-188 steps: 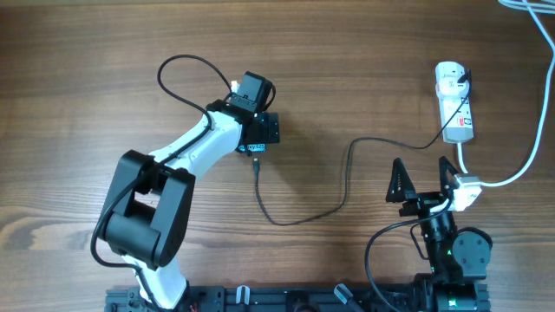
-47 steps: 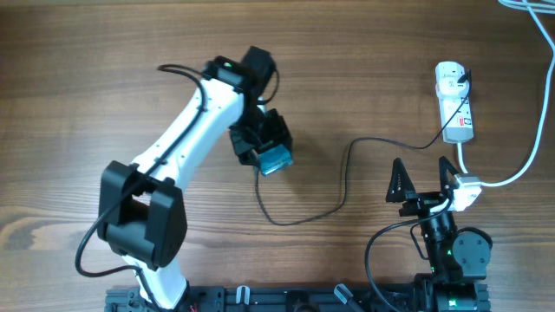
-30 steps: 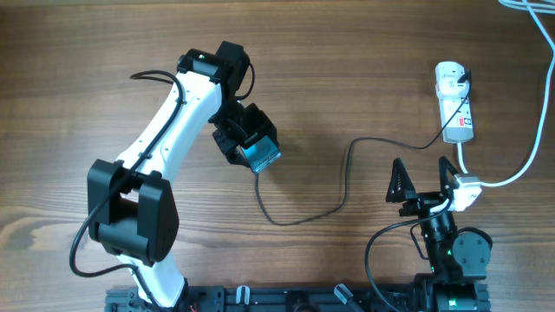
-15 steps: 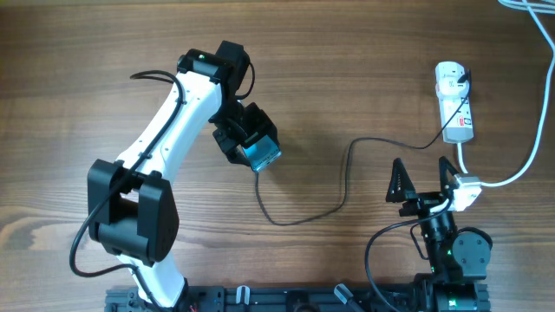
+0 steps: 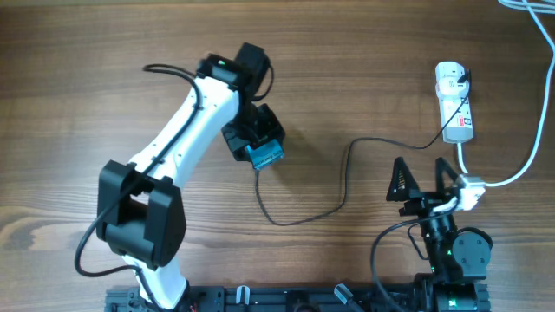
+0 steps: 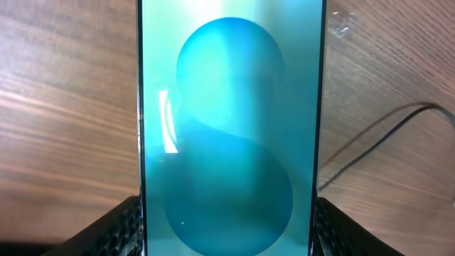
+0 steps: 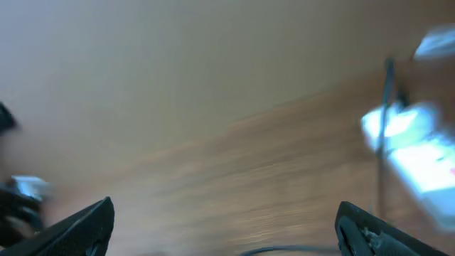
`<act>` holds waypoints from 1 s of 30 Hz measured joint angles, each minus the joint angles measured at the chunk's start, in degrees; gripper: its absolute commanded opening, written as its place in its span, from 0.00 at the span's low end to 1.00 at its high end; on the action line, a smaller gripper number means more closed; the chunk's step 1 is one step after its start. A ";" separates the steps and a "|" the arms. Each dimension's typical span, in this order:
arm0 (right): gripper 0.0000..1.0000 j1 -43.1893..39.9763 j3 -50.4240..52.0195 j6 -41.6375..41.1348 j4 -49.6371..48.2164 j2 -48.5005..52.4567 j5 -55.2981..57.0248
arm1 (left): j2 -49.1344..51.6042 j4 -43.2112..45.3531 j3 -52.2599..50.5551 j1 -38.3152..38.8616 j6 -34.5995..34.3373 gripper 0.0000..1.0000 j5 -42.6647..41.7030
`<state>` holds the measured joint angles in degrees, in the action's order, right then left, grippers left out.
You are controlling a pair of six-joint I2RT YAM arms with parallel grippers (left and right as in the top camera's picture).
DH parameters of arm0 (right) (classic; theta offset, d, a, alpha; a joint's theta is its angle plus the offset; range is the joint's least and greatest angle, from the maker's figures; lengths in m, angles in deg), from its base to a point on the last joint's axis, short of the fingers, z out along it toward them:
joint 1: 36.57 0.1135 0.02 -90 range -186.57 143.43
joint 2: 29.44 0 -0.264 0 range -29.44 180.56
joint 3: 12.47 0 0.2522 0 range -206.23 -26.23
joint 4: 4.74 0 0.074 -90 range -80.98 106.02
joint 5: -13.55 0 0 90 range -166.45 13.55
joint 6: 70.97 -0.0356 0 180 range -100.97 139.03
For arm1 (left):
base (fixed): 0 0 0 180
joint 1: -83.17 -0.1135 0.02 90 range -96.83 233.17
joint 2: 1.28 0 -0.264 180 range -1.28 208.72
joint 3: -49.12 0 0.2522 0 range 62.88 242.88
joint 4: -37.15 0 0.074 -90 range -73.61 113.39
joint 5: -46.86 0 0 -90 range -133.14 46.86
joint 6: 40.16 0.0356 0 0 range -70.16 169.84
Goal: Plug charger to phone and switch on socket
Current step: 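Reach the right gripper to the phone and grasp its edge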
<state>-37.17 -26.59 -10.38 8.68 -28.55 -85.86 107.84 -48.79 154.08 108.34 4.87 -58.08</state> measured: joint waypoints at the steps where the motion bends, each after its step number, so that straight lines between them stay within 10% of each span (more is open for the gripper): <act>1: 1.00 0.00 0.00 -6.12 -0.22 0.00 -1.73 | 0.00 0.59 0.00 0.72 -0.04 0.04 0.92; 10: 1.00 0.00 0.00 -39.36 -1.42 1.99 -14.64 | 0.00 3.26 0.00 3.02 -3.06 0.04 6.14; 30: 0.99 15.91 -13.44 -21.29 -5.18 37.59 -24.52 | 0.00 6.05 0.00 3.02 -4.26 0.04 7.63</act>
<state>-21.26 -40.03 -31.67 3.50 9.04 -110.38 107.84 -42.74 154.08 111.36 0.61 -50.45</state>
